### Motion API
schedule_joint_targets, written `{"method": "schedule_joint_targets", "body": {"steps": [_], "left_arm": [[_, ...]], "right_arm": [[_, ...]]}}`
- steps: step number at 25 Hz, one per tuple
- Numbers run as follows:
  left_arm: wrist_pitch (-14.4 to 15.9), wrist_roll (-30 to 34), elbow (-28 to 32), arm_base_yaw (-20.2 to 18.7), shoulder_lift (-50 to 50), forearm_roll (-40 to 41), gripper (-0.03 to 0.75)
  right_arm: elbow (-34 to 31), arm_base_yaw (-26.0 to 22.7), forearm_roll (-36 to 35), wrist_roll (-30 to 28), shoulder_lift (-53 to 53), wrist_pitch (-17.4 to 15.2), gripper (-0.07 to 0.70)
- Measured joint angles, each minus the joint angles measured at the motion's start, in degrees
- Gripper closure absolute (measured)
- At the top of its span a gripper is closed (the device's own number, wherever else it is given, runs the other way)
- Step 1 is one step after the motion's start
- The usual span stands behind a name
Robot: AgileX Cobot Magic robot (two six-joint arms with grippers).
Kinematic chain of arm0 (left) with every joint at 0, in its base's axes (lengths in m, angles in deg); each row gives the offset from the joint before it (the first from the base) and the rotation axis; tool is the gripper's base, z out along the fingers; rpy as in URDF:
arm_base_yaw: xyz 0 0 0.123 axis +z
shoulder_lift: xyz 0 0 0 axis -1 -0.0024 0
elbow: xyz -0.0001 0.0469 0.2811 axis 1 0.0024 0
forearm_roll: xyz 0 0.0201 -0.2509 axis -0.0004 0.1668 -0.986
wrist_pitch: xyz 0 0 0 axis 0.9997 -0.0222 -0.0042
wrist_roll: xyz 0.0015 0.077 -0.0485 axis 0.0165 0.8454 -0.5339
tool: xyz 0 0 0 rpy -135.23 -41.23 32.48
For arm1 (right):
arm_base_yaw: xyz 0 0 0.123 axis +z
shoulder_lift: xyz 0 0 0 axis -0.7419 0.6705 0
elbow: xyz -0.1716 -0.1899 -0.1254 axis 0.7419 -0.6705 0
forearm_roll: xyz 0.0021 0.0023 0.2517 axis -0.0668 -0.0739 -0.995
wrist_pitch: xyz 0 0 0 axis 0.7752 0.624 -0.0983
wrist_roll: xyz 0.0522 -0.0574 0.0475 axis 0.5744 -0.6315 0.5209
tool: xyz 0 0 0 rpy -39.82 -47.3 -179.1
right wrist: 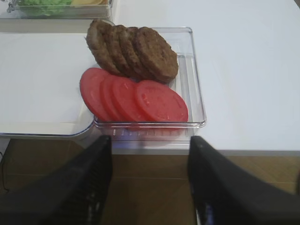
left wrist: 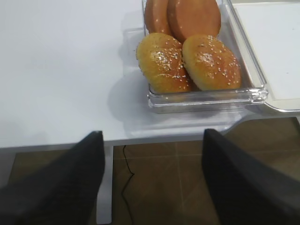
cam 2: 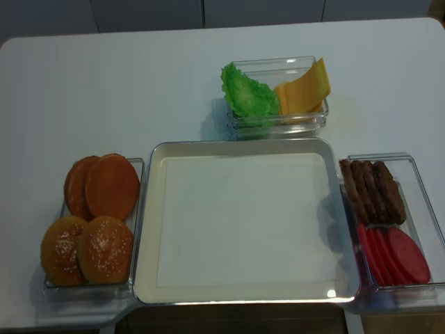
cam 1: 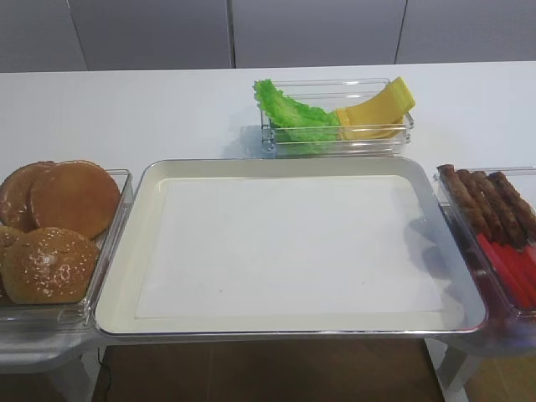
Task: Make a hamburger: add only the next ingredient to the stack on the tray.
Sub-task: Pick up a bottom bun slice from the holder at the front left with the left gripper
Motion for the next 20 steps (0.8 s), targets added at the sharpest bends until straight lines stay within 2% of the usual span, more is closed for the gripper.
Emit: {"method": "schedule_joint_targets", "body": {"steps": [13, 20], "left_arm": [[-0.5, 0.0, 0.0, 0.0, 0.0, -0.1, 0.238], [-1.6, 0.0, -2.0, 0.0, -2.5, -4.1, 0.256]], "right_arm": [[0.0, 0.0, 0.0, 0.0, 0.0, 0.0, 0.235], [0.0, 0.0, 0.0, 0.0, 0.0, 0.0, 0.253]]}}
